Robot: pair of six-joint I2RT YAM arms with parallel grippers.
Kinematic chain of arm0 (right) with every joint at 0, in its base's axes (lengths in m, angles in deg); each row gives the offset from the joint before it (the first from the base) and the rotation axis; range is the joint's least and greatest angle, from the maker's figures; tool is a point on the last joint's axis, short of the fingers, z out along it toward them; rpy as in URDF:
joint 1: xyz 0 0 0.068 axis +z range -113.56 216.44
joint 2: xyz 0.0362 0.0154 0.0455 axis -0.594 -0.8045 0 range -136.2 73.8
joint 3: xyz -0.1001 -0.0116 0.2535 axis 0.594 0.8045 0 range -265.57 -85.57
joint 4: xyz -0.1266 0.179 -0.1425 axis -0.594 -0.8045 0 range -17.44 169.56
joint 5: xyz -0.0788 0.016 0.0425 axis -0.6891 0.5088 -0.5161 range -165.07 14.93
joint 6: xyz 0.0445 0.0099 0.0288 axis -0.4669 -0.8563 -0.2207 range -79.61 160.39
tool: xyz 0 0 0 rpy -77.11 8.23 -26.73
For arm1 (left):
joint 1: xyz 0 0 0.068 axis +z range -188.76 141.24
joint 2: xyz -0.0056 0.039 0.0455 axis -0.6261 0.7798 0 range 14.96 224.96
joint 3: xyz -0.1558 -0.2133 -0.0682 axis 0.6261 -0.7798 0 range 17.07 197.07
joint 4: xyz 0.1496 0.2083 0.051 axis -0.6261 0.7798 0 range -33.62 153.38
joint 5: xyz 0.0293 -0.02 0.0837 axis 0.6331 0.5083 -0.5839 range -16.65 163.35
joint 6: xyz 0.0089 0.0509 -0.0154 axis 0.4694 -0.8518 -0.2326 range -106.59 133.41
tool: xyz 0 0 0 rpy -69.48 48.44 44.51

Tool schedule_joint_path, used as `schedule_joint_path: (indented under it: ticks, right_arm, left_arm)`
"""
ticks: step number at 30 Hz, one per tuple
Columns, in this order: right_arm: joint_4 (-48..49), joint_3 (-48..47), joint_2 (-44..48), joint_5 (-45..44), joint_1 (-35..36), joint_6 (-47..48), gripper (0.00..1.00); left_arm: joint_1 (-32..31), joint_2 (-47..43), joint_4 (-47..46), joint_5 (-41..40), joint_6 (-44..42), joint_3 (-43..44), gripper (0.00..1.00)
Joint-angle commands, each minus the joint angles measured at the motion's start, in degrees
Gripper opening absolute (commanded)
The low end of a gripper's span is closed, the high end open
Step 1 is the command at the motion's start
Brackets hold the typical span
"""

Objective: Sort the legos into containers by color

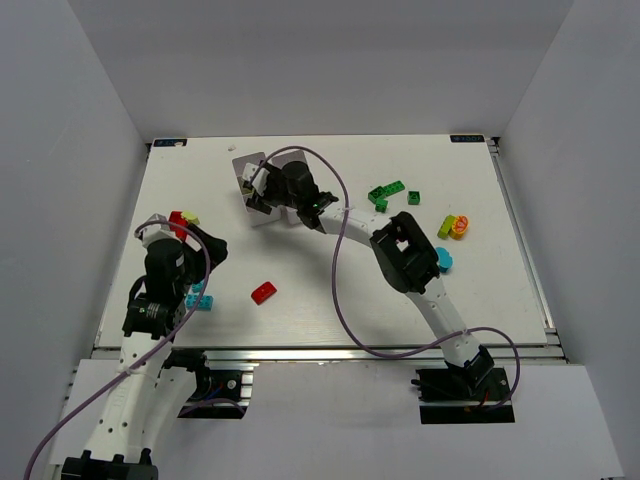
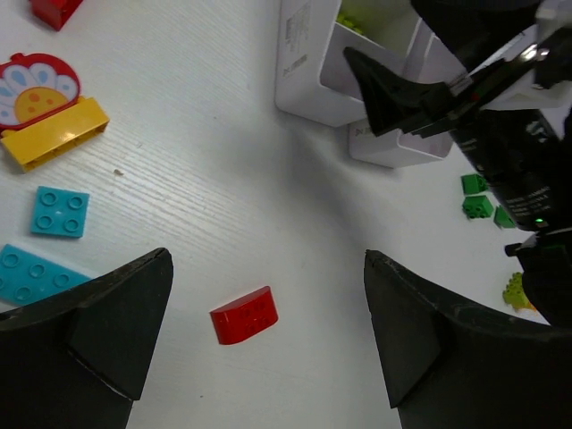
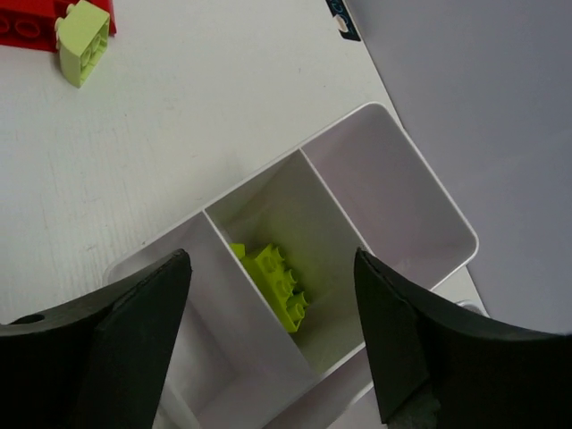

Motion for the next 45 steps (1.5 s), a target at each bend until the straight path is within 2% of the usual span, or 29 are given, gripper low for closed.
schedule_joint_path:
  ticks: [1, 2, 3, 4, 5, 6, 7, 8, 10, 11, 12, 13, 14, 16, 17, 18, 19, 20, 23, 24, 26, 29, 33, 38, 40, 45]
  right_arm:
    - [3.1, 1.3, 6.6, 0.0, 0.0, 0.0, 0.8]
    - [2.5, 2.6, 8.0, -0.5, -0.2, -0.2, 0.89]
    - [1.4, 3.2, 11.2, -0.5, -0.5, -0.5, 0.9]
    - [-2.4, 4.0, 14.4, 1.6, -1.4, -1.8, 0.89]
    - [-11.2, 4.2, 17.8, 5.3, -3.7, -3.1, 0.89]
    - [-14.2, 4.6, 21.2, 7.9, -4.9, -4.0, 0.89]
    - [-16.7, 5.2, 22.8, 13.5, -6.3, -6.3, 0.84]
    - [-19.6, 5.7, 24.5, 16.7, -9.7, -7.2, 0.79]
    - [-28.6, 6.8, 28.4, 24.0, -13.6, -9.0, 0.62]
    - [-31.4, 6.8, 29.5, 25.1, -15.5, -10.7, 0.31]
    - [-34.1, 8.5, 31.9, 26.1, -19.7, -11.1, 0.15]
    - [-36.2, 11.0, 33.9, 27.0, -21.8, -11.3, 0.05]
    - [-36.0, 14.4, 36.3, 26.9, -25.9, -11.0, 0.0]
    - [-37.3, 22.7, 43.0, 25.9, -30.0, -9.9, 0.0]
    - [-38.6, 24.5, 44.8, 25.8, -34.0, -9.5, 0.12]
    - [-39.6, 26.2, 47.7, 25.6, -36.2, -10.0, 0.21]
    - [-41.4, 29.1, 48.9, 25.7, -38.4, -10.9, 0.25]
    - [-41.9, 30.6, 50.3, 26.0, -42.7, -11.7, 0.36]
    - [-43.1, 37.7, 56.7, 23.6, -49.8, -14.7, 0.61]
    - [-44.2, 38.9, 57.6, 22.7, -51.0, -15.1, 0.63]
    - [-47.3, 42.1, 59.4, 19.6, -53.3, -16.5, 0.66]
    - [-47.0, 46.6, 62.3, 14.2, -56.5, -22.2, 0.66]
    - [-46.5, 49.2, 64.6, 15.2, -61.8, -24.6, 0.66]
    - [-49.9, 46.8, 63.8, 26.9, -69.3, -23.0, 0.73]
    - [-50.7, 45.2, 63.7, 30.6, -70.6, -22.8, 0.76]
    - [-48.9, 44.5, 64.2, 33.9, -73.3, -24.4, 0.77]
  left_arm:
    - [0.3, 0.2, -4.6, 6.2, -1.3, 1.0, 0.97]
    - [0.3, 0.4, -7.0, 7.5, -1.5, 0.9, 0.97]
    - [0.3, 0.6, -8.5, 10.4, -1.7, 0.7, 0.96]
    - [0.3, 1.8, -13.4, 15.7, -2.0, -0.2, 0.89]
    - [0.3, 3.2, -17.8, 20.1, -1.7, -1.3, 0.75]
    - [0.2, 4.2, -20.1, 22.1, -0.8, -1.7, 0.65]
    - [0.2, 6.7, -24.6, 26.2, 0.0, -2.6, 0.42]
    - [0.2, 8.3, -26.7, 28.1, 0.6, -2.8, 0.34]
    - [-0.8, 11.8, -29.5, 30.5, 1.6, -2.2, 0.21]
    - [-1.6, 15.3, -30.6, 30.8, 1.3, -1.4, 0.14]
    - [-2.6, 17.2, -30.9, 30.6, 0.4, 0.7, 0.11]
    - [-5.2, 19.2, -31.2, 30.3, -0.3, 2.1, 0.11]
    - [-6.5, 23.7, -31.2, 30.3, -0.8, 3.5, 0.15]
    - [-10.9, 28.7, -31.2, 29.9, -2.2, 8.9, 0.25]
    - [-12.3, 31.4, -31.2, 29.6, -2.7, 10.9, 0.4]
    - [-15.4, 36.5, -31.0, 29.1, -3.6, 15.1, 0.47]
    - [-16.9, 39.3, -30.5, 28.8, -4.0, 17.4, 0.51]
    - [-18.3, 41.7, -30.1, 28.7, -4.3, 19.5, 0.55]
    - [-23.7, 51.7, -27.4, 28.2, -5.8, 28.9, 0.62]
    - [-26.0, 53.9, -26.2, 27.9, -6.7, 31.3, 0.67]
    - [-28.2, 60.7, -22.7, 27.6, -8.2, 38.7, 0.69]
    - [-32.3, 68.5, -20.4, 27.0, -11.8, 47.5, 0.7]
    - [-37.5, 75.6, -21.5, 25.1, -17.5, 54.5, 0.7]
    - [-41.0, 83.1, -33.6, 26.4, -20.6, 57.6, 0.7]
    - [-41.8, 85.8, -37.0, 26.9, -20.6, 58.8, 0.73]
    - [-42.8, 94.1, -46.8, 24.6, -18.0, 62.7, 0.74]
